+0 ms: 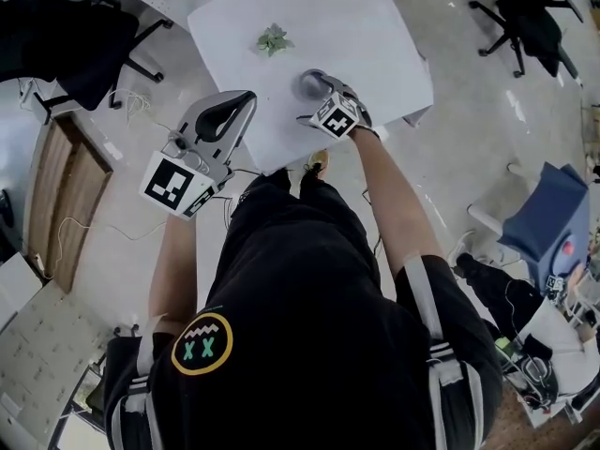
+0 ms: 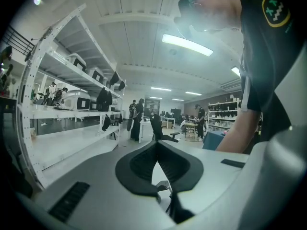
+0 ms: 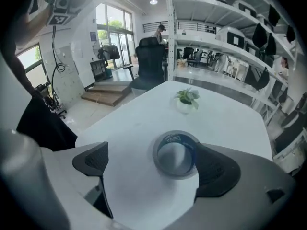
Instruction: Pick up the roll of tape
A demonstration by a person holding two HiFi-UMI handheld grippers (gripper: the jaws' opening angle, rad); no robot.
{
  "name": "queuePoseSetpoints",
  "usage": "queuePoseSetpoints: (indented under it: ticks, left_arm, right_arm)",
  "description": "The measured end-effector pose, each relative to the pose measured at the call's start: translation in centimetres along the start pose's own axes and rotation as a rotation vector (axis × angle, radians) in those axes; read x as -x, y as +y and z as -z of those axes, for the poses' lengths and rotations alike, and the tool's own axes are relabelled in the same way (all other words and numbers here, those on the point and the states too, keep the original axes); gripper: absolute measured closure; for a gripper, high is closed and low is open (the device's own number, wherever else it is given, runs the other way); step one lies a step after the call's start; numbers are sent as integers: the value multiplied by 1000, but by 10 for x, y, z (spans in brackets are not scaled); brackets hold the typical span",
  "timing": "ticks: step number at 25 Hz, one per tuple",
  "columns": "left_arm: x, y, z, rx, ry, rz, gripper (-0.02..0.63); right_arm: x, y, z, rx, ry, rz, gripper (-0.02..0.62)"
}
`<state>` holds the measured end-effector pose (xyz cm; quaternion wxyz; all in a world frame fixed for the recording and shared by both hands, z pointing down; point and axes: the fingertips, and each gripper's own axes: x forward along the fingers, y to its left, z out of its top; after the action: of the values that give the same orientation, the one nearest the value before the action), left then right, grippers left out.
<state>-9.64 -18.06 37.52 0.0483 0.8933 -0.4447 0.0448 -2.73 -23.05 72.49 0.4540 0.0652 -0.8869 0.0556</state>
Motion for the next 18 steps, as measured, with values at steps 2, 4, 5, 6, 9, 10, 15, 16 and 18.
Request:
queuePoseSetpoints:
  ticks: [2, 4, 5, 6, 9, 10, 15, 16, 18]
  left_arm:
    - [3, 1, 1, 3, 6, -8, 589]
    - [6, 5, 4, 7, 10, -17, 589]
    - [8, 7, 5, 8, 13, -22, 589]
    - [9, 8, 6, 10, 15, -26, 589]
    - [13, 9, 8, 13, 24, -37, 589]
    - [14, 10, 9, 13, 27, -40, 589]
    - [18, 14, 13, 17, 37, -56, 589]
    - [19, 15, 13, 20, 38, -59, 589]
    - [20, 16, 15, 25, 39, -64, 589]
  right_arm:
    - [-10, 4, 6, 34, 42, -23, 15]
    - [-20, 6, 11, 74, 80, -44, 18]
    - [-25, 6, 13, 92, 98, -53, 21]
    - [-29, 6, 14, 105, 113, -60, 25]
    - [-38, 7, 22, 124, 156, -81, 37]
    - [-41, 7, 25, 129, 169, -87, 39]
    - [-52, -1, 27, 164, 193, -87, 63]
    - [-52, -3, 27, 173, 196, -81, 77]
    - [-53, -6, 28, 205, 217, -75, 104]
